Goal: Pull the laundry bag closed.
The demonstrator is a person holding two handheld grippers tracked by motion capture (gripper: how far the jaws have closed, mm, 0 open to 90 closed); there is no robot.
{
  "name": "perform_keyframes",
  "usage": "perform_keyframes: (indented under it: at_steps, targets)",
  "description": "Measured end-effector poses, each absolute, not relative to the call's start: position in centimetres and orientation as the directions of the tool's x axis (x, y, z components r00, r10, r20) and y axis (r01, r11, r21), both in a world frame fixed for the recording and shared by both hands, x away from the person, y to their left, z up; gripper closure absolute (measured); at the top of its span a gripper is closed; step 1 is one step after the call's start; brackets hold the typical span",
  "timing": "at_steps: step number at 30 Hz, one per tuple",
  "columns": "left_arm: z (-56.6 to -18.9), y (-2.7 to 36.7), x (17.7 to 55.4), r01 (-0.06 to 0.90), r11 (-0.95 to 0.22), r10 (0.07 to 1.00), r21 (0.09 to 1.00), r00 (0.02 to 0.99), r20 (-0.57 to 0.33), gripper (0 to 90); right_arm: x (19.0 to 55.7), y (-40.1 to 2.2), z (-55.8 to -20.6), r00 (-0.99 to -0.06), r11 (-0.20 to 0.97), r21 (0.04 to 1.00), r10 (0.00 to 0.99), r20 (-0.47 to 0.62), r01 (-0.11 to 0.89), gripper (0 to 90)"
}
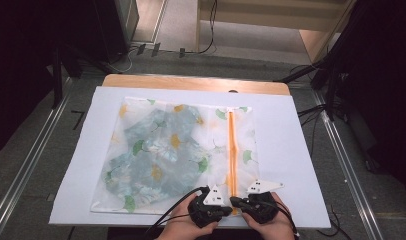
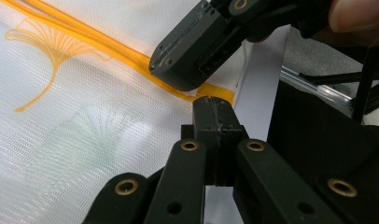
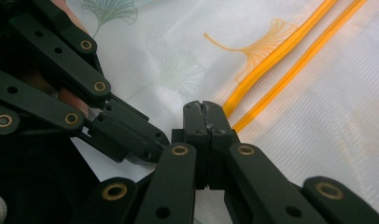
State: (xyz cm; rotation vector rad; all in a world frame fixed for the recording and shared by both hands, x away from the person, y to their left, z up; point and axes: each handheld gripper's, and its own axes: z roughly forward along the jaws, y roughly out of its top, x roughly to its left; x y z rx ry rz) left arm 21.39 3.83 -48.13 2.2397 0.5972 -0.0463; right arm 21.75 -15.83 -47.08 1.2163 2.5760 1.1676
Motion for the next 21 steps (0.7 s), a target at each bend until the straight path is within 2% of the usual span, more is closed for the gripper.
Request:
perform_keyframes:
  at_steps: [21]
  targets:
    - [-48.2, 3.8, 21.4, 0.437, -0.564, 0.405, 0.701, 0.886, -0.227, 90.0, 25.4, -16.6, -46.4, -0.656, 0.36, 0.681, 0.717, 0.235, 0.638, 90.0]
